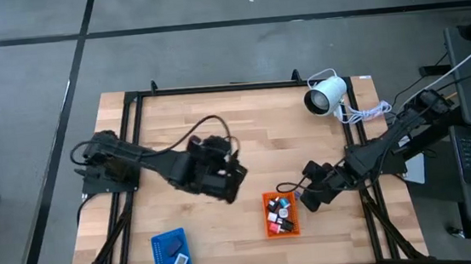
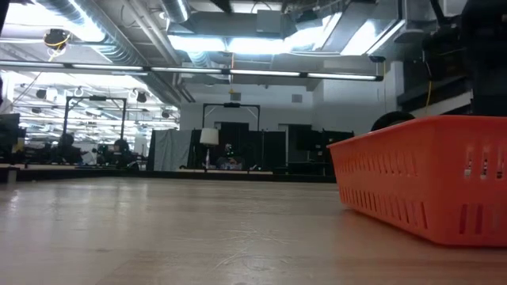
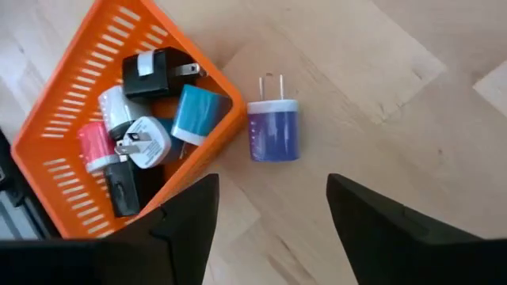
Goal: Pick & Place Office items
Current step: Put the purple charger adapter into the orange bin
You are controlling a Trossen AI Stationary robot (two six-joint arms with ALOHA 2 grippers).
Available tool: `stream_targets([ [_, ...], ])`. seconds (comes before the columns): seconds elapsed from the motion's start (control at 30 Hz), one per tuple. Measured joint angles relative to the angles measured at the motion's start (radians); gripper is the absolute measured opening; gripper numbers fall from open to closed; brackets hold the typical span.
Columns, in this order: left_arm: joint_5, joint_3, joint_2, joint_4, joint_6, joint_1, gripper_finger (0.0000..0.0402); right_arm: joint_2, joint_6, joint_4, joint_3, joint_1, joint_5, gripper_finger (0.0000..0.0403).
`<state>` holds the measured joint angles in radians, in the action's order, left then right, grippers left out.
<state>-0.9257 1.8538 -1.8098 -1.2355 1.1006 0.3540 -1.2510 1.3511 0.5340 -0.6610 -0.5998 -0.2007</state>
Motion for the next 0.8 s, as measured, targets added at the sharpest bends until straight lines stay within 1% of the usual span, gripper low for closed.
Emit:
stream_targets([
  [0.1,-0.047,0.000,0.038,-0.038,0.045,0.050,0.0235,0.000,0.004,-0.006,0.008,-0.009,-0.018,0.0240],
  [0.27,-0.049,0.001,0.081,-0.046,0.062,0.118,0.0235,-0.002,0.065,-0.018,0.058,-0.009,-0.052,0.0241],
  [0.37,-0.035,0.001,0.083,-0.062,0.088,0.152,0.0235,-0.003,0.106,-0.036,0.089,-0.008,-0.075,0.0241],
  [0.5,-0.005,0.001,0.083,-0.103,0.145,0.187,0.0235,-0.003,0.108,-0.110,0.108,-0.003,-0.082,0.0241],
  [0.63,-0.007,0.001,0.077,-0.151,0.213,0.223,0.0235,-0.003,0.085,-0.144,0.108,0.000,-0.096,0.0241],
  [0.8,-0.023,0.001,0.074,-0.210,0.342,0.275,0.0235,-0.026,0.071,-0.147,0.108,0.001,-0.088,0.0241],
])
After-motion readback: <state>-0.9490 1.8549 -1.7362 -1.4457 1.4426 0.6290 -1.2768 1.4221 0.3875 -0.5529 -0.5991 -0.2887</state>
